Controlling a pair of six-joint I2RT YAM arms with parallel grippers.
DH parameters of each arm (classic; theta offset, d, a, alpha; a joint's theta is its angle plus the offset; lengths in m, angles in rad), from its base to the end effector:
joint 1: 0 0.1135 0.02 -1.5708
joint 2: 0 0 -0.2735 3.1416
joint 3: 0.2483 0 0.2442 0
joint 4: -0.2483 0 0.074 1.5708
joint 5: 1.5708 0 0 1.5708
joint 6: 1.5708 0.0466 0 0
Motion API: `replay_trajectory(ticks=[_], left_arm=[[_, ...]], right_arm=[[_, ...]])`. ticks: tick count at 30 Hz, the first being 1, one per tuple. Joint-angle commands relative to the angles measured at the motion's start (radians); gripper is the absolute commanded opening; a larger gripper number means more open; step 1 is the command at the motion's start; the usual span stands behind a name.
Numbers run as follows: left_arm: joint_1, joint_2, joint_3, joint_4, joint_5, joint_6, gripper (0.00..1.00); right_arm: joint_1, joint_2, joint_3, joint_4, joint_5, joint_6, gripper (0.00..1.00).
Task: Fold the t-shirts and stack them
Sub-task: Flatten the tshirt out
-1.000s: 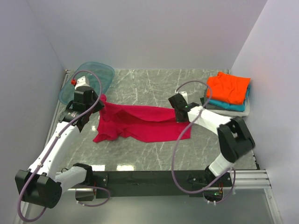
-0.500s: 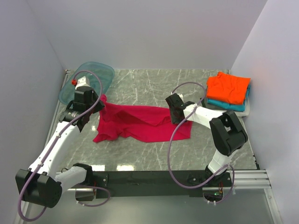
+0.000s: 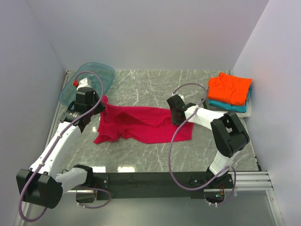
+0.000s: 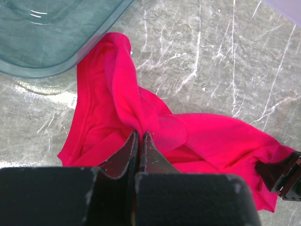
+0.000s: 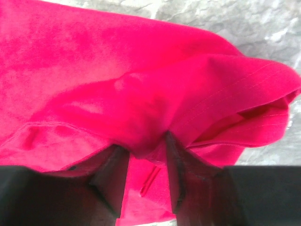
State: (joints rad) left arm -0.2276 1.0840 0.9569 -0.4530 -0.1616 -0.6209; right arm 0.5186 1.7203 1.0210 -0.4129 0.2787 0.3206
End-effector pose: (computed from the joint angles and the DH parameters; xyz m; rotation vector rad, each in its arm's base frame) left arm 0.2305 -0.0457 0.3190 -0.5141 2.0976 -0.3206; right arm 0.2957 0.1540 0.1710 -0.1730 2.6070 -0.0862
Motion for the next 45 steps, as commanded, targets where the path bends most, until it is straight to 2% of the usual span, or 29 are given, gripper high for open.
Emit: replay_trajectory(ticks=[1,3,4,7,13,17,23,27,33,38,42,45], left_arm=[[0.007,-0.013,0.002,0.031,-0.006,0.016,0.01],[0.007,-0.018,0.003,0.030,-0.006,0.018,0.01],[0.007,-0.018,0.005,0.030,-0.006,0.018,0.01],[0.007,-0.024,0.008,0.028,-0.006,0.018,0.01],[0.011,-0.068,0.062,0.004,-0.013,0.030,0.01],[0.017,-0.108,0.150,-0.030,0.002,0.050,0.01],[0.019,-0.167,0.300,-0.033,0.092,0.059,0.01],[0.020,-0.187,0.434,-0.038,0.154,0.066,0.01],[0.020,-0.236,0.646,-0.087,0.335,0.067,0.01],[0.020,-0.285,0.814,-0.138,0.387,0.050,0.01],[0.020,-0.309,0.856,-0.122,0.445,0.017,0.01],[0.020,-0.319,0.838,-0.081,0.461,0.007,0.01]], right_arm=[[-0.009,-0.001,0.018,-0.001,0.063,0.028,0.34],[-0.012,-0.011,0.011,-0.003,0.080,0.029,0.23],[-0.012,-0.019,0.011,-0.004,0.089,0.031,0.11],[-0.019,-0.045,0.010,-0.024,0.134,0.032,0.00],[-0.020,-0.227,-0.007,-0.079,0.257,0.035,0.00],[-0.019,-0.460,0.024,-0.164,0.362,0.017,0.00],[-0.016,-0.724,0.169,-0.244,0.395,-0.063,0.00],[-0.011,-0.803,0.342,-0.296,0.340,-0.117,0.00],[0.000,-0.922,0.511,-0.365,0.096,-0.161,0.00],[0.000,-0.970,0.636,-0.435,-0.057,-0.169,0.00],[0.000,-0.987,0.714,-0.463,-0.110,-0.176,0.00],[0.000,-0.995,0.706,-0.449,-0.101,-0.192,0.00]])
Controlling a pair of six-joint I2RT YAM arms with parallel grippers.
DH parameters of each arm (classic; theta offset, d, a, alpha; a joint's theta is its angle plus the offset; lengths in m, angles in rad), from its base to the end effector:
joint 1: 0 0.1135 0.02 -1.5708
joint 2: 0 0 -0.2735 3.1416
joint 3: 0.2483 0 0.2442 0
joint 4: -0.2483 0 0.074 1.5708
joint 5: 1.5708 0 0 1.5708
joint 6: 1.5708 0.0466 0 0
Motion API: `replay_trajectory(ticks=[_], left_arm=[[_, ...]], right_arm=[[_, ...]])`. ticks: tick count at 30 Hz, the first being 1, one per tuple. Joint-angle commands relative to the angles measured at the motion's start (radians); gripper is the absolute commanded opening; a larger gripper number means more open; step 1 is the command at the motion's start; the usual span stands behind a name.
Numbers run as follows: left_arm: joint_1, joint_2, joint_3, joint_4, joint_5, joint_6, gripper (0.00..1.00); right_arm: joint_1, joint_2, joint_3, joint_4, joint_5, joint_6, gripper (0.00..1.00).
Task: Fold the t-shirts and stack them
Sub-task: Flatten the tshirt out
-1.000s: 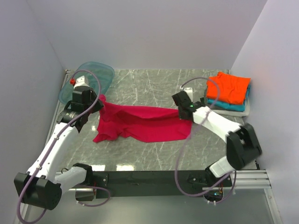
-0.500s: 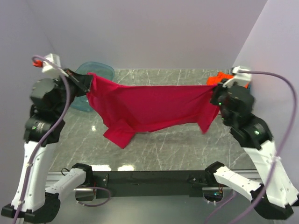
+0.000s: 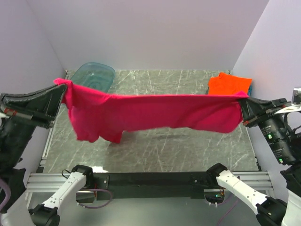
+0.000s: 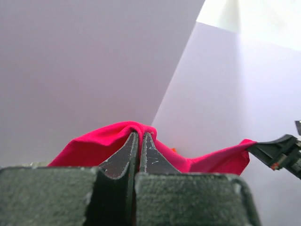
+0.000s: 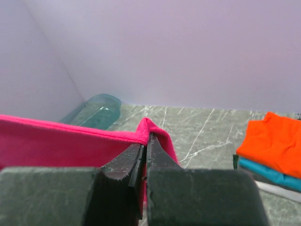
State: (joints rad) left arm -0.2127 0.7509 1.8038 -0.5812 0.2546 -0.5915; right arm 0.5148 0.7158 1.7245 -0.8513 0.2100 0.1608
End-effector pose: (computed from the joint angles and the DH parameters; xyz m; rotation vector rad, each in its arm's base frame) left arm -0.0111 -0.0096 0.5896 0.0192 1.1554 -0.8560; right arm 0.0110 -0.0050 0.5440 -0.0774 1.4273 0.4096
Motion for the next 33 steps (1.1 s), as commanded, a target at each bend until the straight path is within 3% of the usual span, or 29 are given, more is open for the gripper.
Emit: replay_trajectory(ticks=[1,7,12,18,22,27,29,33], left_arm=[[0.006,0.013,-0.045,0.061,0.038,-0.028,0.01],[0.006,0.161,-0.188,0.139,-0.008,-0.025,0.01],[0.007,0.373,-0.161,0.159,-0.044,-0.001,0.01],[0.038,0.666,0.023,0.176,-0.029,0.019,0.00],[0.064,0.859,0.257,0.191,0.047,0.024,0.00],[0.102,0.961,0.474,0.210,0.106,0.021,0.01],[0.114,0.958,0.482,0.244,0.139,0.016,0.01],[0.128,0.858,0.381,0.362,0.179,0.024,0.01]], right_arm=[[0.004,0.008,-0.009,0.012,-0.014,-0.035,0.00],[0.001,0.111,-0.106,0.081,0.150,-0.070,0.00],[-0.028,0.253,-0.183,0.184,0.250,-0.104,0.00],[-0.174,0.480,-0.131,0.317,0.109,-0.119,0.00],[-0.240,0.629,-0.017,0.351,0.045,-0.126,0.00],[-0.288,0.773,0.207,0.328,-0.015,-0.144,0.00],[-0.302,0.792,0.274,0.328,-0.018,-0.152,0.00],[-0.308,0.749,0.259,0.376,-0.038,-0.196,0.00]])
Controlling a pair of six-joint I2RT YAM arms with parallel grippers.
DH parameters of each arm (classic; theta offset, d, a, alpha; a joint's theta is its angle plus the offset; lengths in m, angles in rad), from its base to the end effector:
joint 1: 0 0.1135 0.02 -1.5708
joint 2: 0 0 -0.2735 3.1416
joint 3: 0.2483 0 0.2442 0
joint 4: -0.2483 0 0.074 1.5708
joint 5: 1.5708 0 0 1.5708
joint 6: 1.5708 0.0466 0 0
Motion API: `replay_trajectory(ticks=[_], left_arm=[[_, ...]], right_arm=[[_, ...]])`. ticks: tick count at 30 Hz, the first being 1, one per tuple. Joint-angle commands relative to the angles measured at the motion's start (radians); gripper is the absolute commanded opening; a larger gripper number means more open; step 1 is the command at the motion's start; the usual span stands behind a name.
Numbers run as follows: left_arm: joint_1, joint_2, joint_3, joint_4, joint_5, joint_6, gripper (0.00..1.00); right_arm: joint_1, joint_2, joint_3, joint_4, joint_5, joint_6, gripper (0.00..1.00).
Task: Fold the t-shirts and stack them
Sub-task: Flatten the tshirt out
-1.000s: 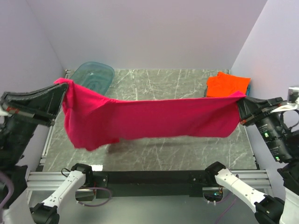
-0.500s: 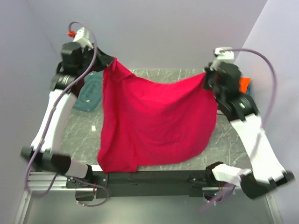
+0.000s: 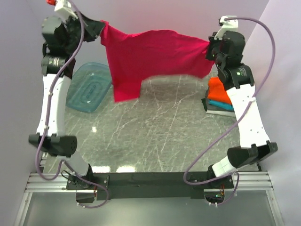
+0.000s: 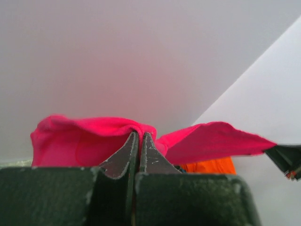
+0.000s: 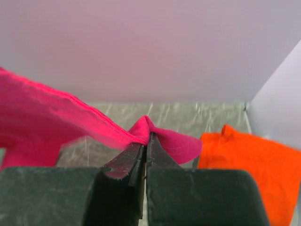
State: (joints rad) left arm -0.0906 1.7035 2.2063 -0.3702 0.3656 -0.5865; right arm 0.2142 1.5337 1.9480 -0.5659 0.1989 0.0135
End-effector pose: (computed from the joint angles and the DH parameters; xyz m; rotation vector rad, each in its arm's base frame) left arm 0.3482 -0.0484 0.5668 -0.0597 1.4979 -0.8122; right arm 0.3153 0.0592 0.5190 -0.0255 1.7192 -0.0027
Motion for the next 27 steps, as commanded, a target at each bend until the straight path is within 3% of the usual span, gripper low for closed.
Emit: replay_trajectory(ticks=[1,4,10,15,21,27], left_arm=[[0.006,-0.154,-0.105,0.174,0.081,0.022,0.01],[0.006,-0.285,-0.343,0.235,0.092,0.019,0.01],[-0.004,-0.497,-0.914,0.301,0.121,-0.038,0.01],[-0.052,-0.579,-1.293,0.295,0.082,-0.067,0.01],[-0.058,-0.640,-1.526,0.196,-0.002,-0.124,0.01],[-0.064,-0.717,-1.614,0.096,0.013,-0.124,0.01]], right_arm=[[-0.009,-0.087,0.016,0.112,-0.039,-0.052,0.00],[-0.009,-0.185,-0.150,0.152,-0.068,-0.052,0.00],[-0.007,-0.316,-0.648,0.173,-0.130,0.028,0.00],[-0.004,-0.302,-0.849,0.129,-0.105,0.117,0.00],[0.013,-0.268,-0.931,-0.011,-0.066,0.201,0.00],[0.037,-0.294,-0.959,-0.127,-0.004,0.223,0.00]])
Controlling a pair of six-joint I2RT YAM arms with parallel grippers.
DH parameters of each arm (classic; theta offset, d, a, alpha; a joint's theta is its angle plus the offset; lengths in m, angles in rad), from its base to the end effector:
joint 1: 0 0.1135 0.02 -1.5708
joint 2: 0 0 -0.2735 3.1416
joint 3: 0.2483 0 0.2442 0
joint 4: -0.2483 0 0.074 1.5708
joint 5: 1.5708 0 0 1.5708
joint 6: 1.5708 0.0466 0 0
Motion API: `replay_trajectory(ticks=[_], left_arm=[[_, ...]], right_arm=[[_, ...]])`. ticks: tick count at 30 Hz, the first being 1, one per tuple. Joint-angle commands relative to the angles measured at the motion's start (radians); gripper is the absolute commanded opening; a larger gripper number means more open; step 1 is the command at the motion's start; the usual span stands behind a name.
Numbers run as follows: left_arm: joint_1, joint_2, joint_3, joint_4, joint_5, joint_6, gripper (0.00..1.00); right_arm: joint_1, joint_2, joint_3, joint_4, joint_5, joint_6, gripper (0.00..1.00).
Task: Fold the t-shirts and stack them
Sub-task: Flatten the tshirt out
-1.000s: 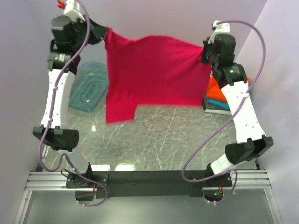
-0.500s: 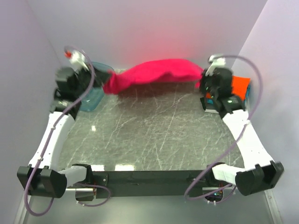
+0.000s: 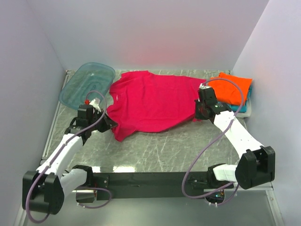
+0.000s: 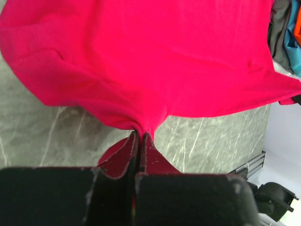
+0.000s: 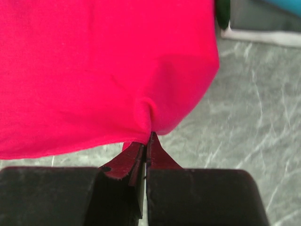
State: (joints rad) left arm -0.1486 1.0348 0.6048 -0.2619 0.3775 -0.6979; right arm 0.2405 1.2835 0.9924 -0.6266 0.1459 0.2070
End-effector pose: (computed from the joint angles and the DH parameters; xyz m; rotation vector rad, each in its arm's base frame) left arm 0.2060 -0.0482 0.2297 -0.4335 2.3156 -0.8617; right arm 0.2536 0.0552 0.2700 0.0198 2.4747 0.0096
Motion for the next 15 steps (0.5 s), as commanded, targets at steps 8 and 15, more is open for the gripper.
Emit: replay_trajectory(ticks=[8,15], left_arm=[[-0.034,-0.149,-0.033,-0.169,-0.009,-0.057,0.01],[-0.219,-0.269,-0.051,-0.284,-0.140,-0.193,0.01]], right_arm=[[0.065,-0.055,0.005,-0.189,0.109,0.069,0.00],[0.121,-0.107,0.012,-0.297,0.181,0.144,0.00]])
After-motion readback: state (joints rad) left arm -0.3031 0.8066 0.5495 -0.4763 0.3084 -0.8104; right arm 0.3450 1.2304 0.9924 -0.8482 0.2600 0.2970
